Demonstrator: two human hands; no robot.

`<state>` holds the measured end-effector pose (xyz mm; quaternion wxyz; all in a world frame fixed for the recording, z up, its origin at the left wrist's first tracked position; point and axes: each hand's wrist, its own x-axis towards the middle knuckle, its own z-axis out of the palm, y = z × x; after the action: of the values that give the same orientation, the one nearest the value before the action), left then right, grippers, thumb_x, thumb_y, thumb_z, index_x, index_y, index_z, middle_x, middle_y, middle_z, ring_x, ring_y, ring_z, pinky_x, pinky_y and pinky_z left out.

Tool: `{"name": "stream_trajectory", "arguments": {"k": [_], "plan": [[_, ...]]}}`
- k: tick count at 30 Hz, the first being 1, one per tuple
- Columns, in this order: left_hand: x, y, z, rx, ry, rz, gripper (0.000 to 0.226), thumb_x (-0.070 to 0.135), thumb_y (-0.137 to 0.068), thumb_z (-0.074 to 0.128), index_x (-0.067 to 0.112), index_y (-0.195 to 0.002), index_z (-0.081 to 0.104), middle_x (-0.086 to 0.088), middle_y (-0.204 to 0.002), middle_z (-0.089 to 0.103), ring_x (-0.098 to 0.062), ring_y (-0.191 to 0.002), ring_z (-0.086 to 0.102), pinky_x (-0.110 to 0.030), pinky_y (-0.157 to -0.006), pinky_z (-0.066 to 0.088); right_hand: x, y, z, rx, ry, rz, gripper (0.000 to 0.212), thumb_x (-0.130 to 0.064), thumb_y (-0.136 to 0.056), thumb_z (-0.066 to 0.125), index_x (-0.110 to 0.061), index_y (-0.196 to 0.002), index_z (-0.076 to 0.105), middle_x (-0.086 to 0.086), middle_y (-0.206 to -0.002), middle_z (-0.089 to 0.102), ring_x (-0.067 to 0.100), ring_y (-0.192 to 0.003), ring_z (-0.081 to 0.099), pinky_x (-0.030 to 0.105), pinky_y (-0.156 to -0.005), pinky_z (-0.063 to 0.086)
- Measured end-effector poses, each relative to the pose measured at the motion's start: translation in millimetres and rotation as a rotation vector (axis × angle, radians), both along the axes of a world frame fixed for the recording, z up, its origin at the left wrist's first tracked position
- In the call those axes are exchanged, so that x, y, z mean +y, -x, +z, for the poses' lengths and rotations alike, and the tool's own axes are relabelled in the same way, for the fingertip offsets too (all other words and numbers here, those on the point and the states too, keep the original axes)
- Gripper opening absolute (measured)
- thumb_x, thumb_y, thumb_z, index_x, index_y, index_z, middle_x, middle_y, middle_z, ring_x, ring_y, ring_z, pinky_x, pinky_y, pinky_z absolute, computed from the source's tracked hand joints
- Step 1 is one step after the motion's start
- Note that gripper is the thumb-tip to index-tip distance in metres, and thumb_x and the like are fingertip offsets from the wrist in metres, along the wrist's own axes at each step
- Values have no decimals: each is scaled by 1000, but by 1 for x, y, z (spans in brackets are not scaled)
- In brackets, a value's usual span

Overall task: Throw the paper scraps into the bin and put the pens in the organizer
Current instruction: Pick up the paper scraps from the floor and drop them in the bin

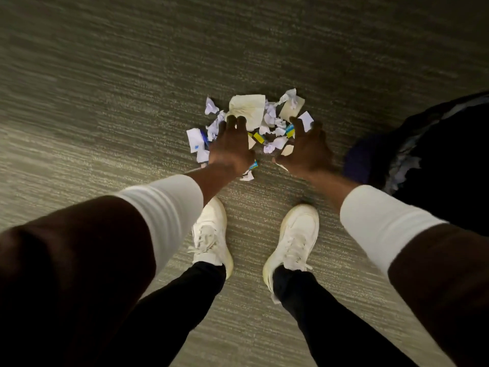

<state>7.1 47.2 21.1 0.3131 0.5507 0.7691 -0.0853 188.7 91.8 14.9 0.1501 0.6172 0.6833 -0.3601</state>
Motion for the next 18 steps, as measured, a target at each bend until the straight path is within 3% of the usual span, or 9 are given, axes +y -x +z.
{"name": "stream_trajectory", "arguments": {"k": [3,6,10,14,18], "plan": [[11,28,-39,81,69,-116,111,49,-83,82,16,-167,17,-18,-174,14,-46,-161,16,-61,-106,50,7,12,-44,0,-61,75,113,-60,-72,82,-38,-160,16,26,-165,14,52,-151,20,64,-102,47],[21,44,-71,11,96,-148,141,54,-72,91,23,-170,-6,-22,-176,-16,-54,-162,-6,-70,-111,44,22,24,-74,-45,-94,156,128,-64,-65,88,-38,-163,9,28,-170,0,54,-155,8,69,-107,42],[27,45,-94,-52,104,-190,159,59,-58,97,34,-168,-14,-23,-173,-24,-57,-159,-14,-72,-111,43,40,44,-99,-54,-110,206,137,-65,-63,89,-40,-163,-1,28,-170,-11,56,-156,0,75,-110,35],[24,37,-104,-26,83,-243,139,50,-70,94,35,-170,-2,-28,-173,-13,-58,-159,-13,-69,-111,46,45,63,-109,-117,-103,285,128,-64,-69,85,-39,-164,3,25,-171,-12,62,-153,-7,81,-112,23],[20,32,-99,46,-18,-287,82,25,-88,77,25,-159,36,-24,-163,23,-48,-154,23,-56,-102,56,30,73,-107,-156,-123,315,94,-46,-83,78,-33,-160,25,24,-172,-2,57,-155,2,75,-114,29]]}}
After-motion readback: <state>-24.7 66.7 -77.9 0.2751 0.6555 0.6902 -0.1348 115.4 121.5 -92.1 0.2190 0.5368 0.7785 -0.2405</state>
